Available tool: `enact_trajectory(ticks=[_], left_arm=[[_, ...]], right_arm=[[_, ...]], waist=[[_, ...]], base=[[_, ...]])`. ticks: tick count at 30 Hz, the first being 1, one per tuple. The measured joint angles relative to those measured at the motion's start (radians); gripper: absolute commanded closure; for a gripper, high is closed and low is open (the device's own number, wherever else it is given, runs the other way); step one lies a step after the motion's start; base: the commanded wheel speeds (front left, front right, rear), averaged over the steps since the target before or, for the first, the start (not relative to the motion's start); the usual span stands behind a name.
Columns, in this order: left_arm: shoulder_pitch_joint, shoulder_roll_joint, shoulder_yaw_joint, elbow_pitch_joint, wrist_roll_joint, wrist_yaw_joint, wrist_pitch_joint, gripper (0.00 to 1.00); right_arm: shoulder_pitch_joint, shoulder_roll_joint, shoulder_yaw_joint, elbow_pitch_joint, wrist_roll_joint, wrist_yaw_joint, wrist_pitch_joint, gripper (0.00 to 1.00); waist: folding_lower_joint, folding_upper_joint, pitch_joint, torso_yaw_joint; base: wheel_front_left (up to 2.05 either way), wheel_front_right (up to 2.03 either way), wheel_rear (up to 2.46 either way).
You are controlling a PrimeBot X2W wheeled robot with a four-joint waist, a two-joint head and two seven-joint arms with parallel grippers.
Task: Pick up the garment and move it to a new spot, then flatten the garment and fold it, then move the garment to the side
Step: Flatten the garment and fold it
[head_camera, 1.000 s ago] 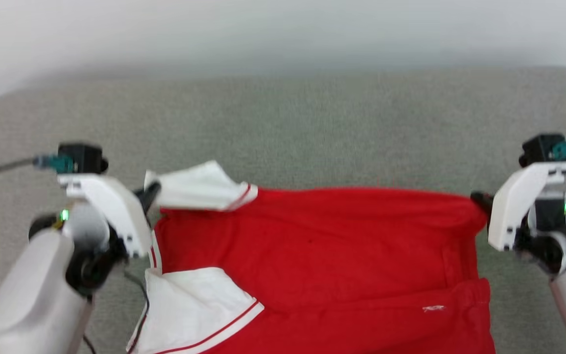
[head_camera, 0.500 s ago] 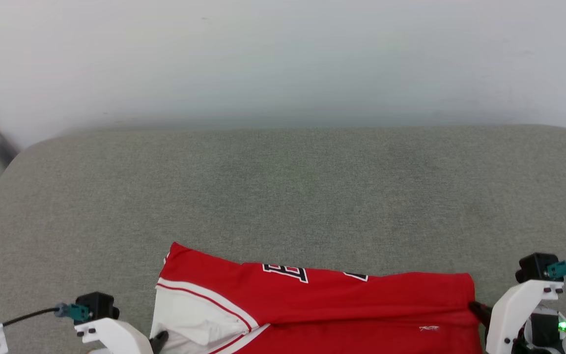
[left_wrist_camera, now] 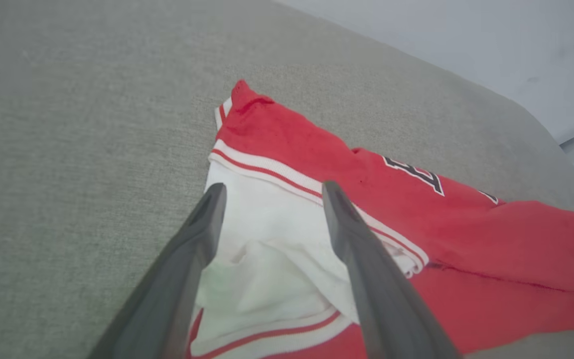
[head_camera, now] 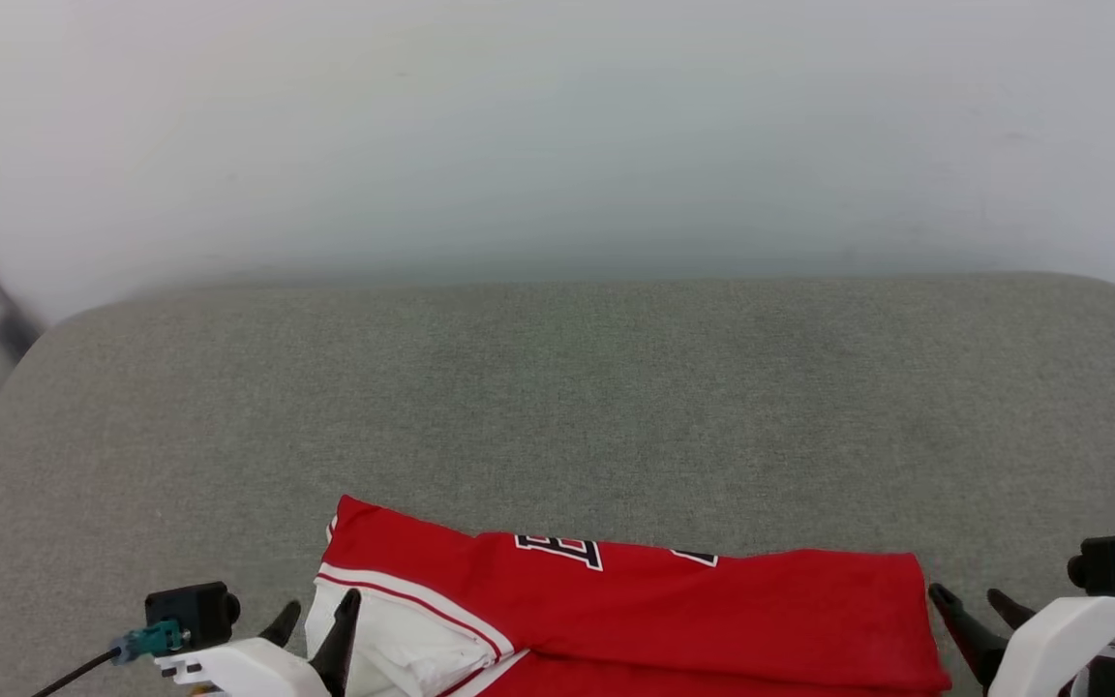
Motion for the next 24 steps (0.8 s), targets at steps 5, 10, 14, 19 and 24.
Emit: enact_trajectory(ticks=[5,10,14,19,24], left_arm=[[0.000,-0.017,0.002,-0.065,0.054,0.020,-0.102,0.00],[-0.010,-0.029,0.001,-0.121,0.137,0.044,-0.227,0.00],[-0.022,-0.041,-0.005,-0.158,0.193,0.064,-0.295,0.00],[-0.031,-0.049,-0.006,-0.202,0.255,0.079,-0.327,0.00],[-0.041,-0.053,-0.015,-0.248,0.302,0.087,-0.335,0.00]], right_arm=[[0.016,-0.008,-0.078,-0.085,-0.012,0.000,0.098,0.00],[0.016,-0.009,-0.132,-0.114,-0.036,0.000,0.277,0.00],[0.011,-0.009,-0.148,-0.112,-0.044,0.000,0.403,0.00],[0.002,0.012,-0.158,-0.083,-0.052,0.000,0.476,0.00],[-0.010,0.037,-0.164,-0.021,-0.054,0.000,0.490,0.00]], waist=[[0.0001,0.0000,-0.012,0.002],[0.0001,0.0000,-0.014,0.019],[0.0001,0.0000,-0.006,0.046],[0.0002,0.0000,0.012,0.087],[0.0003,0.0000,0.040,0.123]], base=[[0.00,0.00,0.00],[0.00,0.00,0.00],[0.00,0.00,0.00],[0.00,0.00,0.00],[0.00,0.00,0.00]])
